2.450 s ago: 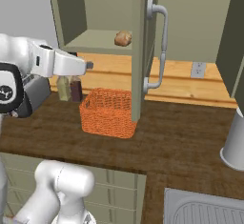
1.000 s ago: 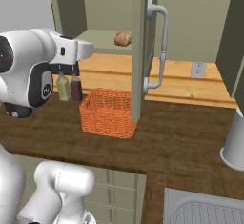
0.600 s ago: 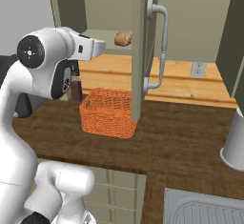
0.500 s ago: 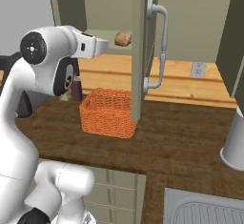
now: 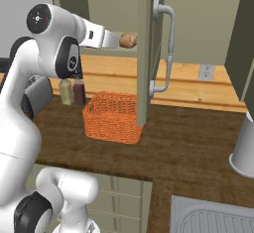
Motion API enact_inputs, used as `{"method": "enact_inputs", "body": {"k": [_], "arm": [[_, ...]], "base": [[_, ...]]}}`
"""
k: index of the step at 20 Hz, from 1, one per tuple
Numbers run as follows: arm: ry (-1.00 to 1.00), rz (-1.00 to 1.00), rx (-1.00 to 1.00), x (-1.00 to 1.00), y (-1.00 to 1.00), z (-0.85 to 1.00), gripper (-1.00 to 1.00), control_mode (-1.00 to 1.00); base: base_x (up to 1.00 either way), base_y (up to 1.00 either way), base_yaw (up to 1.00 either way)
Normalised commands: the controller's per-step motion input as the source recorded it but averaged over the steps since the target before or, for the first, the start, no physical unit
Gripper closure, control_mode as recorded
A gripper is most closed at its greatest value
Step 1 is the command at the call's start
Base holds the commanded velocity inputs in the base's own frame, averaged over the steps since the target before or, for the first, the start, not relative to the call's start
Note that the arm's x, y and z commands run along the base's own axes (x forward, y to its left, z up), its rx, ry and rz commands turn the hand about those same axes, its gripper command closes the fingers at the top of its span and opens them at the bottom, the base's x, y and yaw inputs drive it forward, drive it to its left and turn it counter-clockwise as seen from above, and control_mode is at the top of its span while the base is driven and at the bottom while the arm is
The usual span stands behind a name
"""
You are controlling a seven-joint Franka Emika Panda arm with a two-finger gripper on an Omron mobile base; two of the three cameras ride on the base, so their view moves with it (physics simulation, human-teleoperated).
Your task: Open the cabinet, pick up the bread from the cabinet and place it in the basket. Then move the basket to the dining counter.
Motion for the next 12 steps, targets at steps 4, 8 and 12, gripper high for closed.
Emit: {"method": "enact_inputs", "body": {"k": [4, 8, 12], "arm": [[0.09, 0.00, 0.06, 0.47, -0.06, -0.27, -1.00, -1.00], [0.07, 0.00, 0.01, 0.48, 0.00, -0.49, -1.00, -1.00], [0.03, 0.00, 0.00, 0.54, -0.02, -0.25, -1.00, -1.00]], "base": [[0.00, 0.00, 0.00], [0.00, 0.00, 0.00], [0.00, 0.00, 0.00]]}}
